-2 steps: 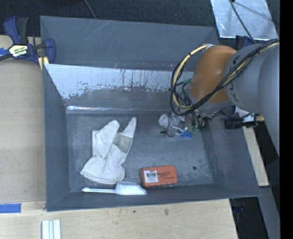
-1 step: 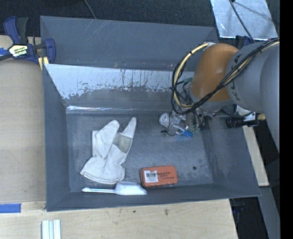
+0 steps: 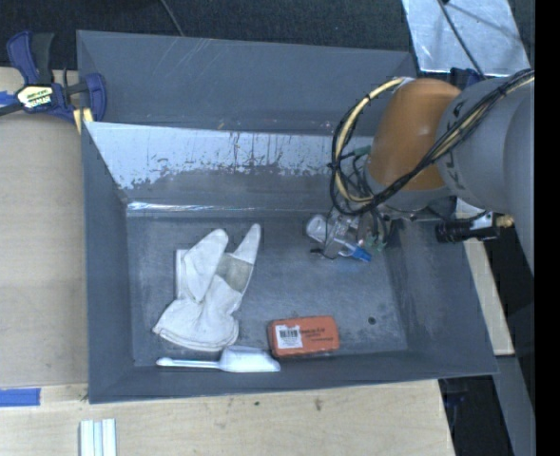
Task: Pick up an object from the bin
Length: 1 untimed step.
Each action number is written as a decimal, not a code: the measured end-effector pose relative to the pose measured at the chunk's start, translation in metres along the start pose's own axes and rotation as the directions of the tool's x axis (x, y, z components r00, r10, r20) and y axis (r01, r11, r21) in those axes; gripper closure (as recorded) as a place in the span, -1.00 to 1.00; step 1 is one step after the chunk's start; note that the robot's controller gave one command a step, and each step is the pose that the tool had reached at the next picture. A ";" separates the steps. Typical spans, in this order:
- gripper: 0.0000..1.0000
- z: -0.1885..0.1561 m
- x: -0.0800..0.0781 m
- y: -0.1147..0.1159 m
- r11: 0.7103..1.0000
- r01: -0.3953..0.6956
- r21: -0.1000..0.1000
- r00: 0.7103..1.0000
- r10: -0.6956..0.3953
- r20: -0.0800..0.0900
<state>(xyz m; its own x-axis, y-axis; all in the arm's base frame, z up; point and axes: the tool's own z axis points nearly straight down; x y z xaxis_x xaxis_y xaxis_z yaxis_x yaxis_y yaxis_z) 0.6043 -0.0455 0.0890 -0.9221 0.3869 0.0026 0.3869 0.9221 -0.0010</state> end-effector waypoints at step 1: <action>1.00 -0.021 0.000 0.000 1.000 0.000 0.000 1.000 0.000 0.000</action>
Offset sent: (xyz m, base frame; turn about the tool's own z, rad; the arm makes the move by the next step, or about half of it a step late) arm 0.0002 0.0000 0.0293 0.0000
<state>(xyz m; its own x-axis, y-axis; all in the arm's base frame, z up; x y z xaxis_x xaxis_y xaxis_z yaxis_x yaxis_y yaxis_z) 0.6043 -0.0456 0.1100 -0.9221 0.3871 0.0027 0.3871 0.9221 -0.0007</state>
